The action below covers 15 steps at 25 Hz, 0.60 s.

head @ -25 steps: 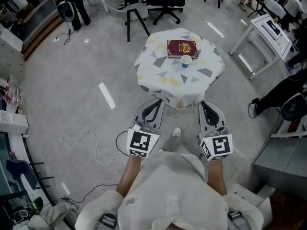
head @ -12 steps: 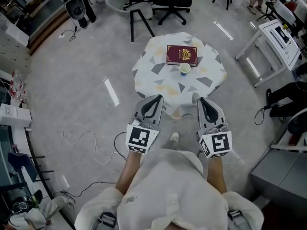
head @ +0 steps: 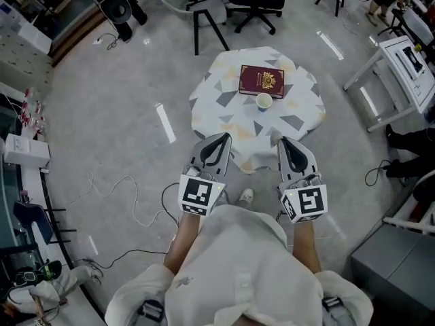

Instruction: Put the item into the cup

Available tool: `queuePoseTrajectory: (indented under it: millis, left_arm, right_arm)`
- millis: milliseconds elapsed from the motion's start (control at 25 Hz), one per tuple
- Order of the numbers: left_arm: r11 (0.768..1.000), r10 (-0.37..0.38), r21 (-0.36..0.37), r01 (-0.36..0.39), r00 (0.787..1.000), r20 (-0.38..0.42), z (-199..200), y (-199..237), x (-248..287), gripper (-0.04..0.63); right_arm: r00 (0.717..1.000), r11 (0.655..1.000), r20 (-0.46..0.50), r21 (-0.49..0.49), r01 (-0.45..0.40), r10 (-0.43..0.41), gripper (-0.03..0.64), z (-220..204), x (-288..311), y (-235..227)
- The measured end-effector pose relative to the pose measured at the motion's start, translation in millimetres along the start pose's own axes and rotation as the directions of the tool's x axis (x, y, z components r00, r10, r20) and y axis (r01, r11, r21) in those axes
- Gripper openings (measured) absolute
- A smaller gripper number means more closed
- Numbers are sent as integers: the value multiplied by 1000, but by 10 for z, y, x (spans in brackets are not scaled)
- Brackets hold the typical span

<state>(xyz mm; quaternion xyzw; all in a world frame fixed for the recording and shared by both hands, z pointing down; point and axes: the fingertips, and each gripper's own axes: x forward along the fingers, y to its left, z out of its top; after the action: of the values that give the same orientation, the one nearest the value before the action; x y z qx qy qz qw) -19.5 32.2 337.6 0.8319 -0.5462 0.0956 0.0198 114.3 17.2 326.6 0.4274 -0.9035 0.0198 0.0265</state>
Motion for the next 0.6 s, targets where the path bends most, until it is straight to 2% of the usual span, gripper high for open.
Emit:
queuePoseTrajectory:
  millis: [600]
  left_arm:
    - [1000,-25,4,24,999,36,94,137,525,14]
  right_arm:
    - [999,999,15,-22,30,-29,5,48,316,-351]
